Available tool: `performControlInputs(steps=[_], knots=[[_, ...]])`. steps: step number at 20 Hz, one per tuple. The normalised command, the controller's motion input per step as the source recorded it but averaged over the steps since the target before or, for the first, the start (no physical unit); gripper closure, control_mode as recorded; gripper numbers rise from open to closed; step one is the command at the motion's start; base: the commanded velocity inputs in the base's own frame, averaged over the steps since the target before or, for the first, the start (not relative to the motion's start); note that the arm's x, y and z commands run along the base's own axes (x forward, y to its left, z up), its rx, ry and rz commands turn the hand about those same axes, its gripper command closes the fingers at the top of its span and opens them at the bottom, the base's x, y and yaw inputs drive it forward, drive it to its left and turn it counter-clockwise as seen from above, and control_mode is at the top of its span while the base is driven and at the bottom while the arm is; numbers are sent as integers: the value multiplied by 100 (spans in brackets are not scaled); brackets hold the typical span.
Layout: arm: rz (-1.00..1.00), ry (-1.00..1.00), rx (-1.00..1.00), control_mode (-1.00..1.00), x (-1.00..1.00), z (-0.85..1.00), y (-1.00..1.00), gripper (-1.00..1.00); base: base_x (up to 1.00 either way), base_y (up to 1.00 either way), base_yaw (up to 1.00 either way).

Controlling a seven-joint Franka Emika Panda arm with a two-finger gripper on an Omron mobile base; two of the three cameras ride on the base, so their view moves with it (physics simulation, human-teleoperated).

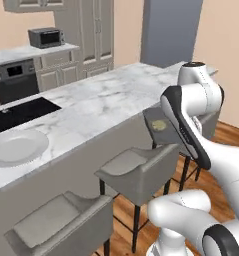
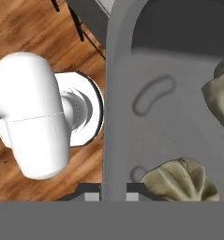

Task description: Place two dumplings into each of the tupperware containers and then place the containers in the fridge.

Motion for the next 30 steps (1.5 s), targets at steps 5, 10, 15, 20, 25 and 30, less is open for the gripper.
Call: performControlInputs(steps=[5,10,15,20,25,30], knots=[[0,0,0,100,0,0,0,100,0,-35,-77],[0,0,0,100,0,0,0,100,0,-31,-75],[0,0,0,100,0,0,0,100,-2,-50,-66],[0,0,0,100,0,0,0,100,-5,-51,-58],[0,0,0,100,0,0,0,100,-9,-32,-42],[0,0,0,100,0,0,0,100,3,-17,-20]])
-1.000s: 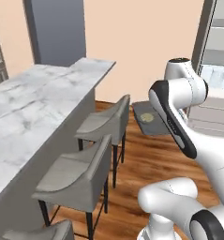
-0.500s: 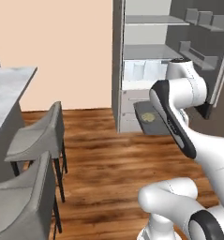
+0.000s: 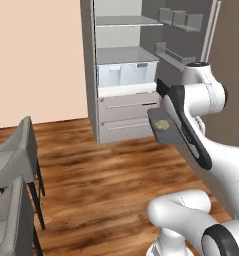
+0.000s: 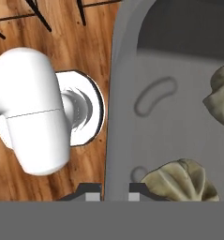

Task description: Place two dumplings into each of the tupperware containers and then place the containers in the fridge.

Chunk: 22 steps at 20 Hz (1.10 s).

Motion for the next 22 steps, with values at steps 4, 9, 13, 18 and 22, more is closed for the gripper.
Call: performControlInputs(steps=[4,9,13,18,22], knots=[[0,0,0,100,0,0,0,100,49,-28,0],[0,0,0,100,0,0,0,100,74,-27,0],[0,0,0,100,0,0,0,100,68,-14,0],[0,0,0,100,0,0,0,100,61,-6,0],[0,0,0,100,0,0,0,100,64,-3,-1]])
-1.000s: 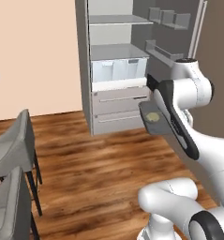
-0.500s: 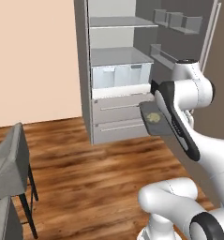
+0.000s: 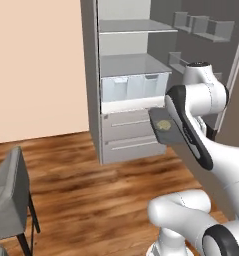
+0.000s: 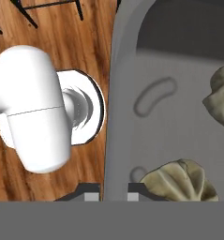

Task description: Place two dumplings into each of the tupperware containers and then place the containers in the fridge.

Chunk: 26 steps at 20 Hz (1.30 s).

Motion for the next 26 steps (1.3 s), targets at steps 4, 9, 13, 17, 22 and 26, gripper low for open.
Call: performControlInputs(steps=[4,9,13,17,22,26], knots=[[0,0,0,100,0,0,0,100,74,0,0],[0,0,0,100,0,0,0,100,100,-10,0],[0,0,0,100,0,0,0,100,92,-15,1],[0,0,0,100,0,0,0,100,56,-38,13],[0,0,0,100,0,0,0,100,50,-17,9],[0,0,0,100,0,0,0,100,43,-42,4]])
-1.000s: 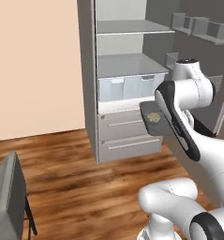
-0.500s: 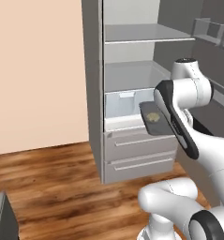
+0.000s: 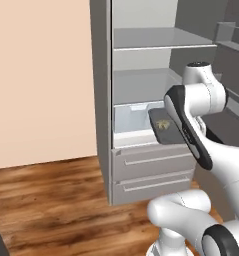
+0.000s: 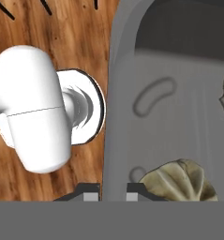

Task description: Place two dumplings into each of the tupperware containers and then place the containers in the fridge.

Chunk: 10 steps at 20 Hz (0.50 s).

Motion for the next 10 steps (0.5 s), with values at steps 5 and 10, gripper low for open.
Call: performControlInputs(steps=[5,10], knots=[[0,0,0,100,0,0,0,100,58,-32,0],[0,0,0,100,0,0,0,100,61,-7,1]])
